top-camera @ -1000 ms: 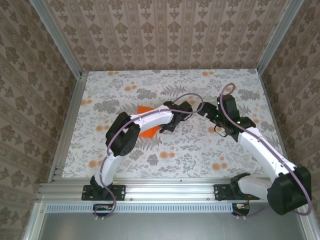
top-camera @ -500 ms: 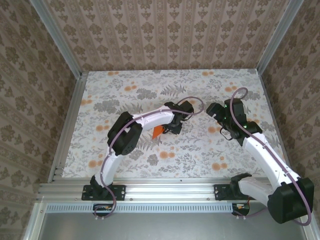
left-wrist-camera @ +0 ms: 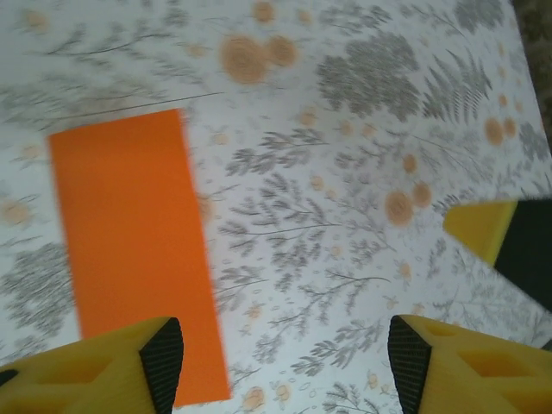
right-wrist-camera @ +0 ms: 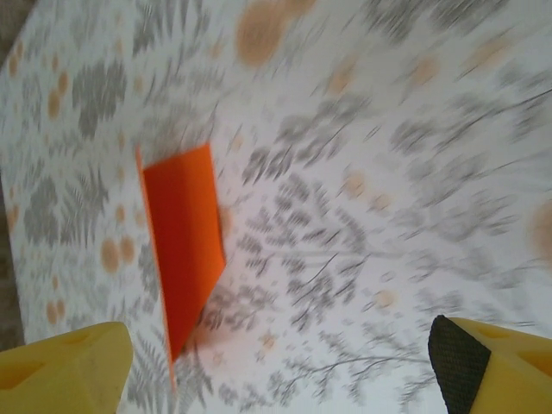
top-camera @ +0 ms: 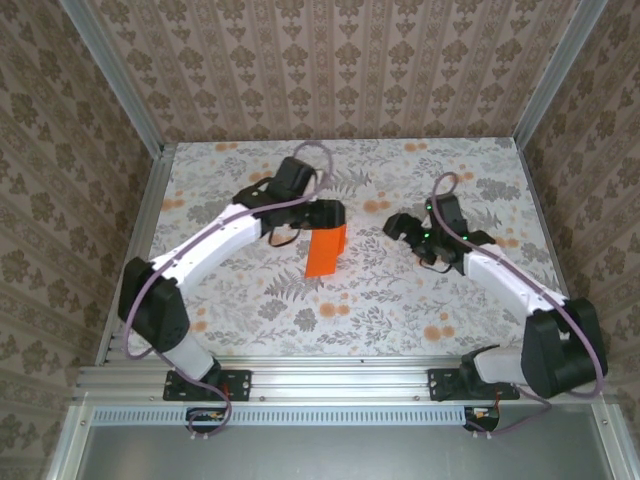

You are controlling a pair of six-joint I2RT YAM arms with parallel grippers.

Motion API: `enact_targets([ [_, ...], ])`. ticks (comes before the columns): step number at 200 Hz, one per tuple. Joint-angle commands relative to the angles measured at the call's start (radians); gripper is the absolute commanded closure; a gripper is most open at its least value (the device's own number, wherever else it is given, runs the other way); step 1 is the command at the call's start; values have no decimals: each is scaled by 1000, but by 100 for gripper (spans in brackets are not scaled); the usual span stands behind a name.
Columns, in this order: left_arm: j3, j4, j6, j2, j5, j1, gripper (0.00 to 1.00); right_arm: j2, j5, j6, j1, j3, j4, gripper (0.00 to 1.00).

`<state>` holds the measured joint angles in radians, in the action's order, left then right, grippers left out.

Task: Fold a paper plane with a square sheet of paper (pick it up from the middle)
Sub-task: Turn over the paper at the center of the table, then third fold the triangle at the center of the table.

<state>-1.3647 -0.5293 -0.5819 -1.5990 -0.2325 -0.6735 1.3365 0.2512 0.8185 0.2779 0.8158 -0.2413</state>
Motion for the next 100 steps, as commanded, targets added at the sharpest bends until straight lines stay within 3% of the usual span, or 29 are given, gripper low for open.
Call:
enact_targets([
  [1,128,41,-61,53,-38,84,28,94,144,43,102,24,105,8],
  [45,298,45,-73,173,-6,211,19,263,174,214,273,23,264,15],
  [100,393,54,-61,244,6,316,6,334,156,348,346,-19,434,46],
])
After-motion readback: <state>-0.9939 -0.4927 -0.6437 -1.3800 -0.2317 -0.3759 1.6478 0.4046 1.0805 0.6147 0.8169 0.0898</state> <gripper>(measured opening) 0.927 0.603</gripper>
